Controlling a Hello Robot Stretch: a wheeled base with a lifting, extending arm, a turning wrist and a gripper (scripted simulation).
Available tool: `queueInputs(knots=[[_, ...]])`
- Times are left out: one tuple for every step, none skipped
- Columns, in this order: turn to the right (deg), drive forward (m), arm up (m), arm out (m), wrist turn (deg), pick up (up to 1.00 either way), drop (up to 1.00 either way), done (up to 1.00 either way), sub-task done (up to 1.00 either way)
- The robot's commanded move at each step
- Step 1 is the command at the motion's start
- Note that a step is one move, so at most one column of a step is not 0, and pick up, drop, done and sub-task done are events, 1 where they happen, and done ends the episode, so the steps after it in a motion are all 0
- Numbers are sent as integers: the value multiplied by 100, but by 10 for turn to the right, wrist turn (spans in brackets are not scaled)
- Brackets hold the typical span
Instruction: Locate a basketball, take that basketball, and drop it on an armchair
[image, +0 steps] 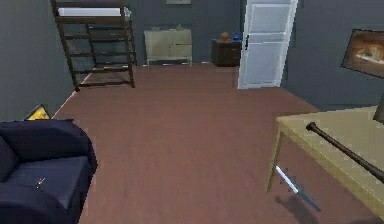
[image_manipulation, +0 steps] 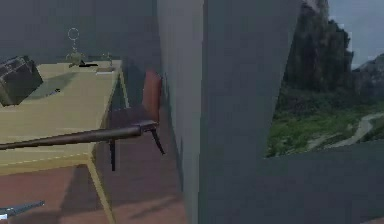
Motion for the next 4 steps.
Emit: queueInputs(knots=[[0,100,0,0,0,0,0,0,0],[0,55,0,0,0,0,0,0,0],[60,0,0,0,0,0,0,0,0],[0,100,0,0,0,0,0,0,0]])
